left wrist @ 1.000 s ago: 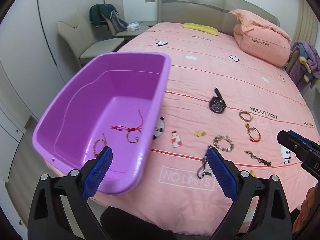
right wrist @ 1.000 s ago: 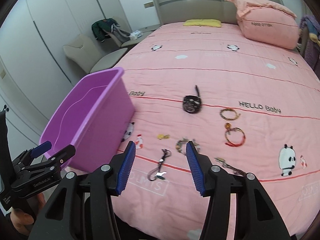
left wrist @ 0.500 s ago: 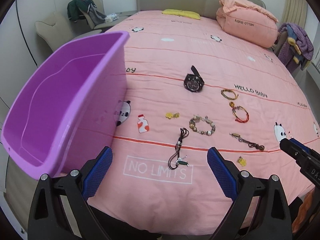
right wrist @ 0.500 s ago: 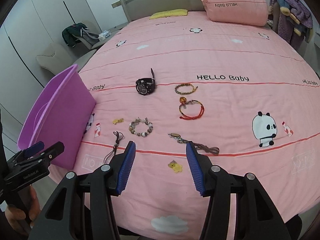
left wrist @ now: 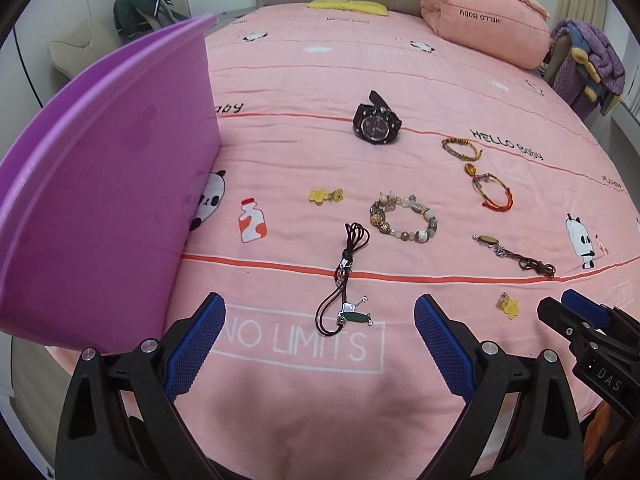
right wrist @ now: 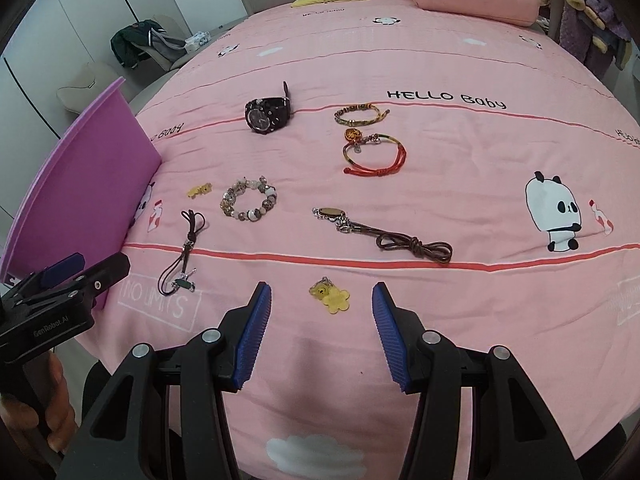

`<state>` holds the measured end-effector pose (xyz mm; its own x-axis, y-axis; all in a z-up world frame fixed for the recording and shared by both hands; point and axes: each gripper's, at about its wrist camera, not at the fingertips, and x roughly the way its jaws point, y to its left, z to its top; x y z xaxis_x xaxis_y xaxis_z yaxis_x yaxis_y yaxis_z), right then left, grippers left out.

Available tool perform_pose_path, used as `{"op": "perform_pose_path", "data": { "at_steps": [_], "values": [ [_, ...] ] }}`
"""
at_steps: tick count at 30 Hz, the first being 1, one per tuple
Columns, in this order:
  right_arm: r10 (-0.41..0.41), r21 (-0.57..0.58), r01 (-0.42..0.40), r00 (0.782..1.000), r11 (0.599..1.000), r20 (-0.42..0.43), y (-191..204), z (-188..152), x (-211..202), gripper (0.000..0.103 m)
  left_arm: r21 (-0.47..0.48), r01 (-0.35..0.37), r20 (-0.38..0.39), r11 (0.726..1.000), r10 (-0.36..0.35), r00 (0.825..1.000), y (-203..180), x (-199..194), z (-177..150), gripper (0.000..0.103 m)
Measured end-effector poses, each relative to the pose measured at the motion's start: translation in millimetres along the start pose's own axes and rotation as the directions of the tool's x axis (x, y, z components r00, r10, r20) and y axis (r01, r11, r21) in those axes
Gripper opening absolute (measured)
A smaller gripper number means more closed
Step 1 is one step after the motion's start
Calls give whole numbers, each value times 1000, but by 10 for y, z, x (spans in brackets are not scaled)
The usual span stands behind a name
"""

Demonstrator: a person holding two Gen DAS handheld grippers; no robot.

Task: Organize jewelry
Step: 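Grasp black cord necklace with left tool while right tool grasps yellow flower charm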

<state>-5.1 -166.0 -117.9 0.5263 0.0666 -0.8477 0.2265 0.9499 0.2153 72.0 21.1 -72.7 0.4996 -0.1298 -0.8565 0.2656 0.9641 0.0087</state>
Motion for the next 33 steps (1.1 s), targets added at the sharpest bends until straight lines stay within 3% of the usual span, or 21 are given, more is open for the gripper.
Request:
{"op": "perform_pose_path", "data": {
  "at_steps": [14,29,33],
  "values": [
    [-34,-17,33,995,999,-96,-73,-46,548,51,18,11,-70,1000,-10,998,-96,550,7,94],
    [-114,-132,106,992,986,-55,69,-96,664,50,2,-4,-112,1000,4,994,-93,926,-67,93],
    [-125,-148,117,991,982,-45,88,-106,668,49,24,-19,-99,1000,22,995,-157,970,-39,87]
  ]
}}
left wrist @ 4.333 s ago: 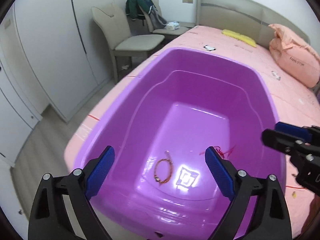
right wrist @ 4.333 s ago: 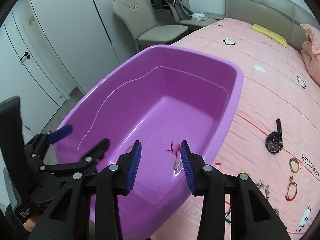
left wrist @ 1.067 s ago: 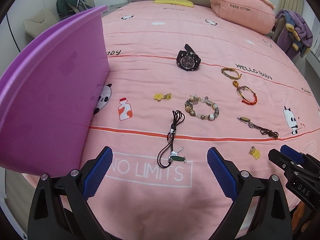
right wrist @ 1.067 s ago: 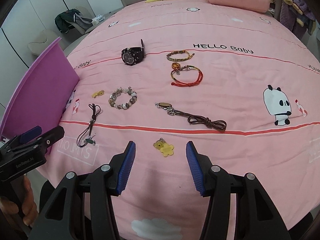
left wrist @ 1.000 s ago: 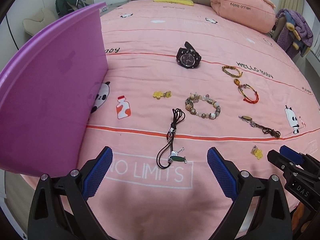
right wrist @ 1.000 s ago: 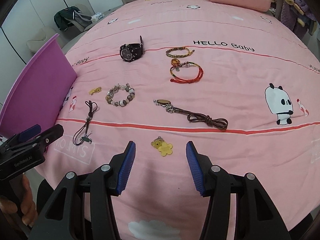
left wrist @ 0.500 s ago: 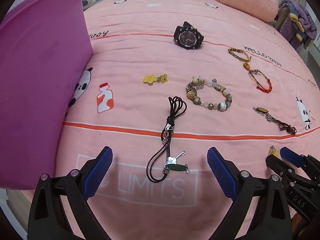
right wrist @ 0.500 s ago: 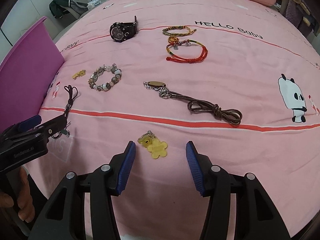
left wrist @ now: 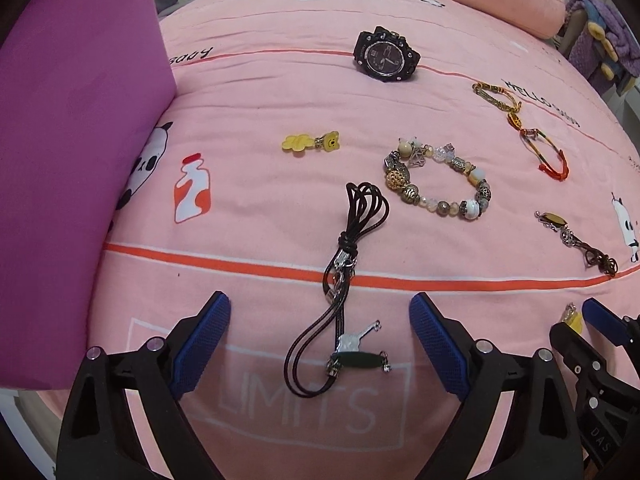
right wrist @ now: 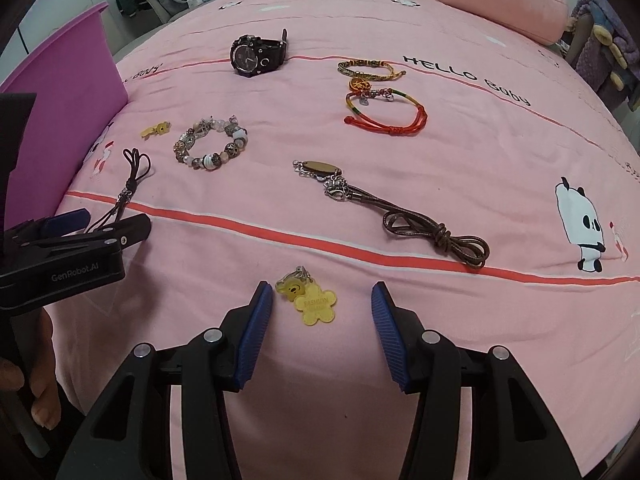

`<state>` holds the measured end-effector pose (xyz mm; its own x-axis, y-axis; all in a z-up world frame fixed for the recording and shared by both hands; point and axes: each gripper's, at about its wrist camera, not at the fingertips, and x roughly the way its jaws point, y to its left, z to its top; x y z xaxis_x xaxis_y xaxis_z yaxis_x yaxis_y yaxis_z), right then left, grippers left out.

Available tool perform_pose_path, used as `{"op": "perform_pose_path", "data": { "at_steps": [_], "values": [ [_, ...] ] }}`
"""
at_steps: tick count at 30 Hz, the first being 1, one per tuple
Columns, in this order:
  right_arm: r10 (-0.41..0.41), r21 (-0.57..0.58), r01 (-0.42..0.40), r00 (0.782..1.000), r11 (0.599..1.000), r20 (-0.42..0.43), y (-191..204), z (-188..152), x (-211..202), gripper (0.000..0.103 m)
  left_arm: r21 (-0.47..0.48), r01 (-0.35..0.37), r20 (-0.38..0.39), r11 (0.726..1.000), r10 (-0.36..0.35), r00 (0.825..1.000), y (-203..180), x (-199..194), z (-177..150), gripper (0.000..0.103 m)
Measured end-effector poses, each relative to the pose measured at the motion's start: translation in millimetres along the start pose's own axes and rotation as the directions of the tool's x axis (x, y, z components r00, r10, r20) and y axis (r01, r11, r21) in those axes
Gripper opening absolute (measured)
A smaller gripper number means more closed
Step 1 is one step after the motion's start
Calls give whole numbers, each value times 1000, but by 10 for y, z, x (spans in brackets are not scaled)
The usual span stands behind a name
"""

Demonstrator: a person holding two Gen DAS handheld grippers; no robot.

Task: Organize jewelry
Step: 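Grasp black cord necklace with left tool while right tool grasps yellow flower charm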

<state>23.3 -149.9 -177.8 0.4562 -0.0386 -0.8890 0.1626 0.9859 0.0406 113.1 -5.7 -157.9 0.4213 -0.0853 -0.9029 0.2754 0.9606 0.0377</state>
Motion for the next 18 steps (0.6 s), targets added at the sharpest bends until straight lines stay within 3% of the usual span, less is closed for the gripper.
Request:
{"op": "perform_pose_path", "data": {
  "at_steps": [1,7,9,10,12,13,18],
  "values": [
    [-4,-8,4,1000,1000,2,13,-1,0,47,3,0,3,1000,0,1000,-8,0,-2,85],
    [-13,-44,13,1000,999,8,95,-7,-3,34,51,31,31,998,-33,999,-134,-61,-50,51],
    [-15,-76,16,1000,997,12,143,-15,-4,24,55,60,29,997,-61,998,-164,-82,-56,31],
    [-22,-101,23,1000,995,12,178,-21,-4,16,55,72,27,996,-73,997,-170,-89,-58,26],
    [-26,-117,27,1000,993,12,196,-20,-10,15,59,93,18,994,-94,995,-175,-99,-62,9],
    [-12,-103,13,1000,995,7,176,-11,-19,8,57,101,13,993,-102,995,-179,-107,-65,9],
    [60,-14,-60,998,998,-14,46,37,-96,8,24,147,-6,989,-147,989,-109,-228,-104,8]
  ]
}}
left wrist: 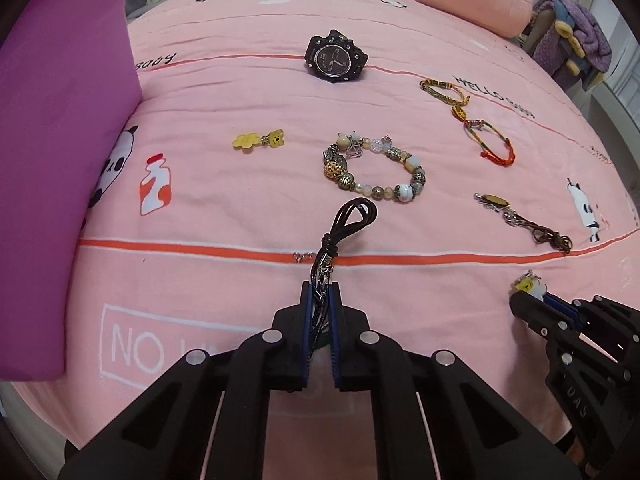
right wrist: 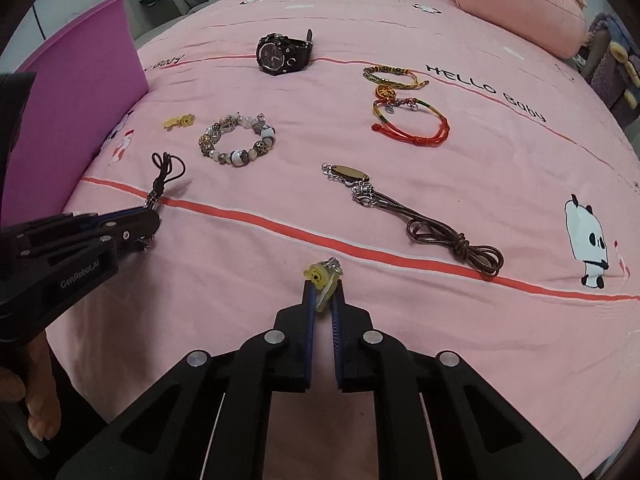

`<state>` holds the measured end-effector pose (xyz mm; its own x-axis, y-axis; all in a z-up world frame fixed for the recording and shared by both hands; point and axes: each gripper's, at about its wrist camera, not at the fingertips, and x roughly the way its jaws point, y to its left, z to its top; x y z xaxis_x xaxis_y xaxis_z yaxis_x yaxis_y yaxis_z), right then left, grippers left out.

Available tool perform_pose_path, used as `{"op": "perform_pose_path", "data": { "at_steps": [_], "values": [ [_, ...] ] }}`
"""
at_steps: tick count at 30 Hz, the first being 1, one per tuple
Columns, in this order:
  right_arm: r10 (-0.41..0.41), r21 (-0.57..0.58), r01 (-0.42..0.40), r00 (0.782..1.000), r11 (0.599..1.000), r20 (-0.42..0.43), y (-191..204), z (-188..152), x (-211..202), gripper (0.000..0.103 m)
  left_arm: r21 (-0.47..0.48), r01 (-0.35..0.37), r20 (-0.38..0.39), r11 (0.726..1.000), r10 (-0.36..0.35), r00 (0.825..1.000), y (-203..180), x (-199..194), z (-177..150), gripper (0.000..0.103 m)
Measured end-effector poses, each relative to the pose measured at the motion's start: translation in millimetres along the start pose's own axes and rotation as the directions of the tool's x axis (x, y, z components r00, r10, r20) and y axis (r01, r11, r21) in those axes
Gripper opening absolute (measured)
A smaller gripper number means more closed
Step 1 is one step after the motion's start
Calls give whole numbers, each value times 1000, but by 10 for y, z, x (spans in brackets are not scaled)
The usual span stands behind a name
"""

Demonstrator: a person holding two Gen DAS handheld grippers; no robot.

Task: Organize jewelry
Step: 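Grasp black cord necklace with left tool while right tool grasps yellow flower charm, then carry the necklace and flower charm over the purple tub and lower them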

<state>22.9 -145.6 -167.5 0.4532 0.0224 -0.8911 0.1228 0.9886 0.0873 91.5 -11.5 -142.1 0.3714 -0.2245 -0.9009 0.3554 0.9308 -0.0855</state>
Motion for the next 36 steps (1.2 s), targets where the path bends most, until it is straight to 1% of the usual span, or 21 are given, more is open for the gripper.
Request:
{"op": "perform_pose_path", "data": {
  "at_steps": [6,10,15,20,23,25,29,35,36],
  "values": [
    [50,43,-51,998,998,27,-23,3,-210,8,-1,12,18,1000,-12,1000,22,-242,-78,8],
    [80,48,-83,994,995,80,26,42,-461,8,-6,30,43,1000,-30,999,47,-470,-86,8],
    [105,22,-108,986,994,132,140,132,-750,8,-11,36,101,999,-35,994,90,-830,-41,8],
    [139,-4,-141,974,990,179,290,267,-1033,8,-30,51,169,998,-45,985,171,-1213,49,8],
    [162,-27,-160,963,987,213,394,375,-1207,8,-40,62,223,997,-51,973,248,-1474,105,8],
    [190,-34,-188,954,982,231,461,461,-1313,8,-39,63,262,997,-51,964,307,-1640,168,8],
    [231,-76,-219,937,973,263,663,651,-1475,8,-49,36,328,998,-18,945,460,-1927,300,8],
    [307,-166,-268,904,949,297,1157,967,-1618,8,-95,-7,405,995,45,913,903,-2283,490,8],
    [322,-181,-277,898,944,299,1250,1015,-1630,8,-101,-13,409,995,54,911,976,-2315,507,8]
  ]
}}
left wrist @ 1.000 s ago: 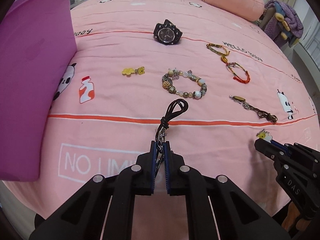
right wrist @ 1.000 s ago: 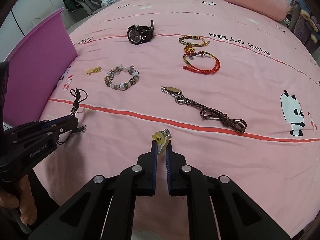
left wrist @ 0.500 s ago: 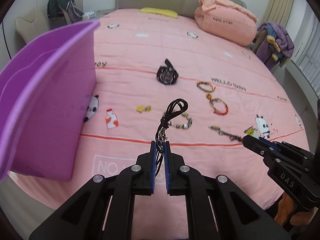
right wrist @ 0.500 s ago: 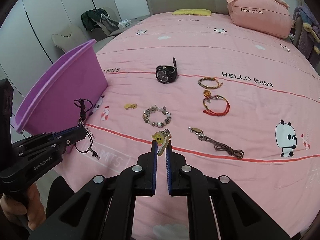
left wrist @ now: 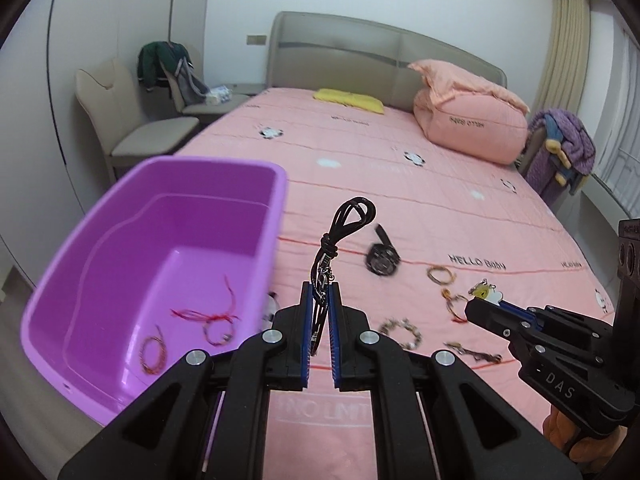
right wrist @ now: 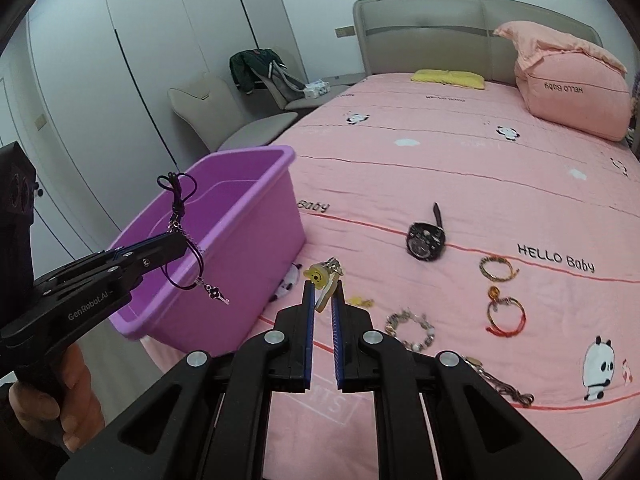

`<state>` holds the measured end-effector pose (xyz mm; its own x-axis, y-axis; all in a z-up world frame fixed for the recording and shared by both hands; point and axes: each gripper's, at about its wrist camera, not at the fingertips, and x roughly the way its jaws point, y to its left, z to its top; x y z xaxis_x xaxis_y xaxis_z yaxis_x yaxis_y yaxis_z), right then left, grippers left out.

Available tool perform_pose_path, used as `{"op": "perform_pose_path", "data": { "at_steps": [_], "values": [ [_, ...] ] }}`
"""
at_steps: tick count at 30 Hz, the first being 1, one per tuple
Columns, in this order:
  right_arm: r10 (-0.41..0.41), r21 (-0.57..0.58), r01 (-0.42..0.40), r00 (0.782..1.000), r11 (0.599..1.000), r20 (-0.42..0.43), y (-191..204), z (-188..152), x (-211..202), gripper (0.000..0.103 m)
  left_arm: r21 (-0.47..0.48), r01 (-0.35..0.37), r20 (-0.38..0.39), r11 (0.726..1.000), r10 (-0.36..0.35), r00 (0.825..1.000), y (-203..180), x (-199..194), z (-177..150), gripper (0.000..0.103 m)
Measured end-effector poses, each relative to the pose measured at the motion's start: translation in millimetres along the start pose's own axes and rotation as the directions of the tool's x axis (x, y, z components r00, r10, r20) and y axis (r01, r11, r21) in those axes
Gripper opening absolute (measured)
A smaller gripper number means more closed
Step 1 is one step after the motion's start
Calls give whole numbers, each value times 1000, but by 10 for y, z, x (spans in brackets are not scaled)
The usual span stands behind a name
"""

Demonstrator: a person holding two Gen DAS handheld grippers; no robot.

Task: Organize jewelry
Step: 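Carry the necklace and flower charm over the purple tub and lower them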

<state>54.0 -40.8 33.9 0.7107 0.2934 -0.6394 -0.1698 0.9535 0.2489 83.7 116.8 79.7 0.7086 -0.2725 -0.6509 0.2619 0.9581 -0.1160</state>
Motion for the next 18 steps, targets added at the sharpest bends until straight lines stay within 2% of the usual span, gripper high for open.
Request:
{"op": "perform_pose_path", "data": {
  "at_steps": [7,11,18],
  "values": [
    [106,-81,-107,994,991,-9,624,322,382,8,-55,-104,14,993,104,994,677,-42,119,8],
    [151,-121,-156,988,980,-44,963,405,649,8,-97,-170,-24,981,168,985,1067,53,80,8],
    [193,-161,-211,973,964,-124,1381,452,1035,8,-142,-215,-116,966,199,973,1448,291,-89,8]
  ]
}}
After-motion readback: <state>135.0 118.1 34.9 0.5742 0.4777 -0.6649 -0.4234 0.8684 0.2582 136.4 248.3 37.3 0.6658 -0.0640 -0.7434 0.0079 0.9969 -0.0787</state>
